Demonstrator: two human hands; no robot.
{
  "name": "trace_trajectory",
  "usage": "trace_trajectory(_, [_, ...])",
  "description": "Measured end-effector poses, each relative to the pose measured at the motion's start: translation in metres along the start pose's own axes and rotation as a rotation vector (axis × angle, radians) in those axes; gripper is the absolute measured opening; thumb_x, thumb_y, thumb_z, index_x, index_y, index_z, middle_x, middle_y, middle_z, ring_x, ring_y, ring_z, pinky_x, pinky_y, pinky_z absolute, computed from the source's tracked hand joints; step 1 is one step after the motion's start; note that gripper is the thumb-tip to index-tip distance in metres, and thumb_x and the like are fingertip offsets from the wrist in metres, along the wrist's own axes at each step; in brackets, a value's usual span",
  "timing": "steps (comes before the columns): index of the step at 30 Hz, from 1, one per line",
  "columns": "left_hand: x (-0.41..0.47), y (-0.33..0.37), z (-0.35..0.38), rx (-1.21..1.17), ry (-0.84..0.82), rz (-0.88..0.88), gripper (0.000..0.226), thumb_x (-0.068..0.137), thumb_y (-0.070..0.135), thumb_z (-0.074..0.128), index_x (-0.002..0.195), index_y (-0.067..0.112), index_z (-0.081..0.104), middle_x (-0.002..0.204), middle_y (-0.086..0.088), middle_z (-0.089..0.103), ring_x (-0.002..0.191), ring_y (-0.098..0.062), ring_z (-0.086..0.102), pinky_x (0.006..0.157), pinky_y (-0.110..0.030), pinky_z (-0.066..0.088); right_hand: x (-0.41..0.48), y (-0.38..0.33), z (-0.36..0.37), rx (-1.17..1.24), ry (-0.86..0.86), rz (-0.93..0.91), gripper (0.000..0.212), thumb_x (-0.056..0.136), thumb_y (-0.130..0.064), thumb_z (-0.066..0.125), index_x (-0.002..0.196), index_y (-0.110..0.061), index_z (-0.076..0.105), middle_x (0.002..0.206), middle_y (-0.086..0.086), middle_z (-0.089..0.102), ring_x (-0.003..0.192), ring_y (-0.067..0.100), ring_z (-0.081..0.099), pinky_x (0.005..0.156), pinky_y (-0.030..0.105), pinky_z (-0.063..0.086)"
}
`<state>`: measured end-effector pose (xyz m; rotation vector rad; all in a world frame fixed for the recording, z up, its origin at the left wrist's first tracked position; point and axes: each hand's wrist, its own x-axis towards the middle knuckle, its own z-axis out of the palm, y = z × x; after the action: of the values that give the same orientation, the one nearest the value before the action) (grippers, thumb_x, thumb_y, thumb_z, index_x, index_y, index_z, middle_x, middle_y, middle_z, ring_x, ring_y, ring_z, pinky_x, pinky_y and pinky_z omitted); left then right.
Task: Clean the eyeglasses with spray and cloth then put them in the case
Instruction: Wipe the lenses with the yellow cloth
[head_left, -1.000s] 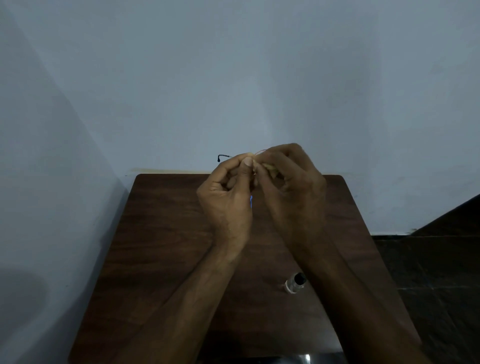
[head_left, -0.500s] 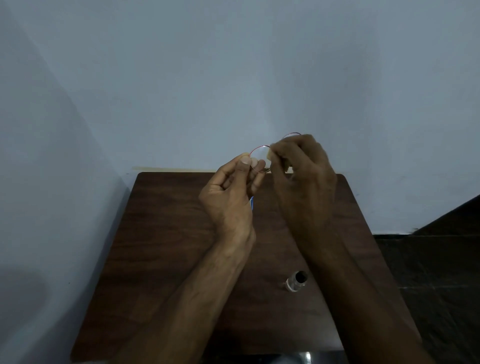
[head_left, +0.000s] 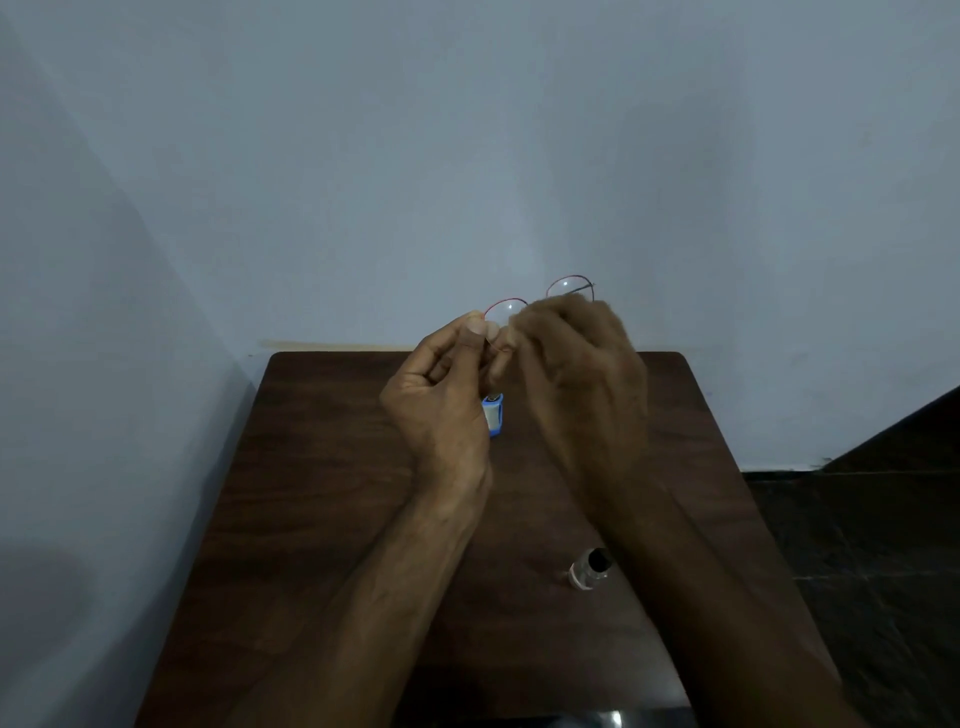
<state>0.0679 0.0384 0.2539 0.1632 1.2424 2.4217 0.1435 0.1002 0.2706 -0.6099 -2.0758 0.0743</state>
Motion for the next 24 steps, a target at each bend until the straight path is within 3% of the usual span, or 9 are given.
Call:
trace_trajectory(3, [-0.002, 0.002, 0.002, -0.025, -0.011, 0.008, 0.01, 0.097, -0.001, 0.071, 0.105, -0.004, 0.076, 0.083, -0.012, 0.081, 0.08, -0.025, 0.081, 0.079, -0.034, 0.067, 0.016, 0.013, -0.002, -0.046, 0.102, 0.11, 0.007, 0.093, -0.004, 0.069, 0.09, -0.008, 0.074, 0.097, 0.004, 0.071, 0.086, 0.026, 0.061, 0.071, 0.033, 0.047])
trace_trajectory(6, [-0.001, 0.004, 0.003, -0.007, -0.013, 0.034, 0.014, 0.096, 0.0, 0.072, 0.108, -0.006, 0.076, 0.08, -0.007, 0.081, 0.079, -0.023, 0.081, 0.078, -0.034, 0.067, 0.015, 0.007, 0.0, -0.052, 0.064, 0.063, 0.005, 0.093, -0.004, 0.07, 0.092, -0.007, 0.074, 0.097, 0.006, 0.071, 0.086, 0.025, 0.061, 0.07, 0.03, 0.047])
trace_trajectory(10, [0.001, 0.003, 0.002, 0.018, -0.043, 0.069, 0.017, 0.096, 0.0, 0.071, 0.11, -0.008, 0.075, 0.081, -0.007, 0.081, 0.08, -0.023, 0.081, 0.079, -0.036, 0.068, 0.025, 0.03, -0.009, -0.041, 0.102, 0.188, 0.005, 0.094, -0.009, 0.069, 0.092, -0.011, 0.074, 0.1, 0.001, 0.07, 0.088, 0.023, 0.062, 0.069, 0.038, 0.051])
trace_trajectory(15, [0.0, 0.003, 0.001, 0.027, -0.023, 0.059, 0.014, 0.096, 0.0, 0.072, 0.108, -0.005, 0.076, 0.081, -0.006, 0.082, 0.08, -0.022, 0.081, 0.076, -0.033, 0.067, 0.016, 0.007, -0.003, -0.022, 0.029, 0.08, 0.005, 0.093, -0.007, 0.07, 0.09, -0.01, 0.073, 0.097, 0.003, 0.071, 0.085, 0.024, 0.062, 0.071, 0.031, 0.047])
trace_trajectory(19, [-0.001, 0.003, 0.001, 0.031, -0.047, 0.065, 0.01, 0.096, -0.001, 0.071, 0.104, -0.001, 0.077, 0.082, -0.008, 0.082, 0.081, -0.025, 0.081, 0.077, -0.034, 0.068, 0.024, 0.027, -0.005, -0.025, 0.086, 0.236, 0.005, 0.093, -0.011, 0.07, 0.091, -0.012, 0.074, 0.099, 0.0, 0.069, 0.086, 0.022, 0.064, 0.071, 0.037, 0.05])
trace_trajectory(24, [0.002, -0.002, -0.001, 0.076, -0.013, 0.073, 0.01, 0.096, 0.001, 0.072, 0.104, 0.001, 0.079, 0.08, 0.0, 0.082, 0.074, -0.014, 0.079, 0.071, -0.029, 0.065, 0.006, -0.019, 0.003, 0.096, -0.012, 0.029, 0.005, 0.093, -0.003, 0.071, 0.093, -0.007, 0.074, 0.098, 0.004, 0.07, 0.087, 0.024, 0.063, 0.072, 0.038, 0.053])
